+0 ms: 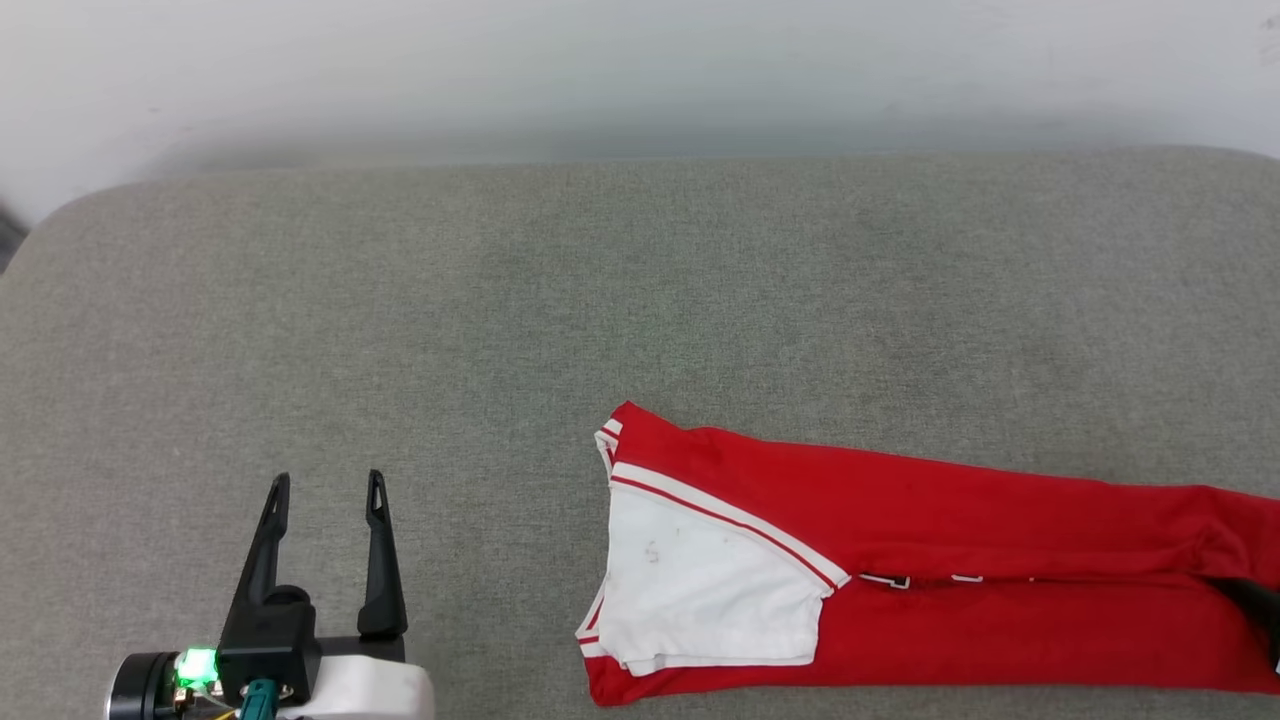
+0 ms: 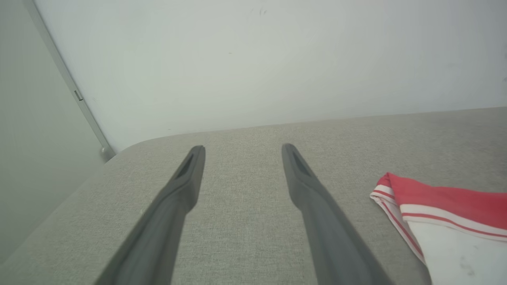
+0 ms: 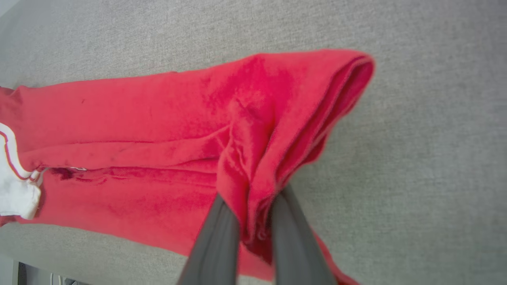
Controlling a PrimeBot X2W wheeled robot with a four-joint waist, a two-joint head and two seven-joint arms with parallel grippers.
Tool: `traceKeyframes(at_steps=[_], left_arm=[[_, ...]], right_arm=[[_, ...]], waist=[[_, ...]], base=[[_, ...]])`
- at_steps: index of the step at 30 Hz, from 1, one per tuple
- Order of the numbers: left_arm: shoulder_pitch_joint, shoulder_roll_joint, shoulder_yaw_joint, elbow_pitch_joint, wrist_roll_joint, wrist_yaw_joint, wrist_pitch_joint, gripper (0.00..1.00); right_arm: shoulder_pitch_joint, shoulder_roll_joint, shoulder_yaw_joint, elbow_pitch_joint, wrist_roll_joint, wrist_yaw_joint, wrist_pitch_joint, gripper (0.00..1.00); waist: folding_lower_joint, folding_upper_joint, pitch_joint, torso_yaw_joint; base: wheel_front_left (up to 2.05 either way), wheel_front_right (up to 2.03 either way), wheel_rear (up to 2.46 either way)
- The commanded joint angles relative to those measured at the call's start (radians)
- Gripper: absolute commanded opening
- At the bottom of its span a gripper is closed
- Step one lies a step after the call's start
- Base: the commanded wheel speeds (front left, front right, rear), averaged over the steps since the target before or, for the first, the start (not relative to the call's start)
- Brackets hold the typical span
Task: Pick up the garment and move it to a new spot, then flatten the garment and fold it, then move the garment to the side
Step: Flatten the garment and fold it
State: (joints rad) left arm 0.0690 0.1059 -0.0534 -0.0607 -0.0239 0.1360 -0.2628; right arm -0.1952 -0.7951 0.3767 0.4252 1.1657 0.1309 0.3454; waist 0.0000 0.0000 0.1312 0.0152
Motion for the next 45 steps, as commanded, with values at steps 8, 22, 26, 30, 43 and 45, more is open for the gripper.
traceKeyframes(at_steps=[8,22,26,30,43,45], left_arm=[[0.023,-0.005,0.017,-0.005,0.014,-0.003,-0.002,1.0],[-0.022,-0.018,0.02,-0.001,0.011,-0.027,-0.002,1.0],[-0.037,-0.02,0.016,0.0,0.015,-0.032,-0.002,1.0],[-0.055,-0.024,0.013,0.004,0.015,-0.037,-0.002,1.0],[-0.06,-0.035,0.022,0.019,0.01,-0.039,-0.002,1.0],[-0.054,-0.035,0.027,0.026,0.012,-0.039,-0.002,1.0]], right_arm=[[-0.007,-0.006,0.035,-0.246,-0.022,0.0,0.109,0.0],[-0.246,0.254,0.251,-0.421,-0.229,0.0,0.257,0.0],[-0.34,0.341,0.337,-0.323,-0.28,0.0,0.267,0.0],[-0.41,0.408,0.394,-0.187,-0.32,0.0,0.239,0.0],[-0.489,0.442,0.518,-0.005,-0.348,0.0,0.053,1.0],[-0.496,0.417,0.517,-0.041,-0.35,0.0,0.015,1.0]], waist=[[0.0,0.0,-0.012,-0.006],[0.0,0.0,0.031,0.016],[0.0,0.0,0.051,0.028],[0.0,0.0,0.075,0.042],[0.0,0.0,0.09,0.039],[0.0,0.0,0.078,0.031]], base=[[0.0,0.0,0.0],[0.0,0.0,0.0],[0.0,0.0,0.0],[0.0,0.0,0.0],[0.0,0.0,0.0],[0.0,0.0,0.0]])
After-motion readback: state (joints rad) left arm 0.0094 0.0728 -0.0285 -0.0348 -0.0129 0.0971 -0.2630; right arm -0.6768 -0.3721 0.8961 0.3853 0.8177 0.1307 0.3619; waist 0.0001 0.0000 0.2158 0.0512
